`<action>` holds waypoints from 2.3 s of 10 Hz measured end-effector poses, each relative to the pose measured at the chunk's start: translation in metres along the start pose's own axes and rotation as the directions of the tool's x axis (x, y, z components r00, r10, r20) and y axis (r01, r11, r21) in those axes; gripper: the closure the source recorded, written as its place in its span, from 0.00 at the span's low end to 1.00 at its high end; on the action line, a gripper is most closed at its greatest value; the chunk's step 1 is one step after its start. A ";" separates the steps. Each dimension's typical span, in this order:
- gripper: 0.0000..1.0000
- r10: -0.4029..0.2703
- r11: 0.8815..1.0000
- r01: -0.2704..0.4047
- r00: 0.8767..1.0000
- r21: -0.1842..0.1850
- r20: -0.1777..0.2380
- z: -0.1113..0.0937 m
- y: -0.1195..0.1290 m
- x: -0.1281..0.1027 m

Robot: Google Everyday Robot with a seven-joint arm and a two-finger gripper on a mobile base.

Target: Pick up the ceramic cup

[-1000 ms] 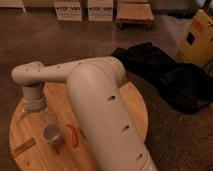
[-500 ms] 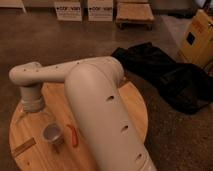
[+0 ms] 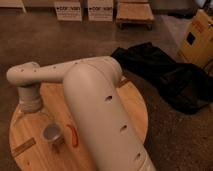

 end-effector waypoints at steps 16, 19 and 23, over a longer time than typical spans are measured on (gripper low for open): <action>0.20 -0.131 0.984 0.122 0.990 -0.131 -0.059 0.080 -0.026 0.010; 0.20 -0.124 0.989 0.113 0.983 -0.093 -0.135 0.097 -0.018 -0.007; 0.71 -0.136 0.989 0.127 0.983 -0.078 -0.122 0.099 -0.020 -0.009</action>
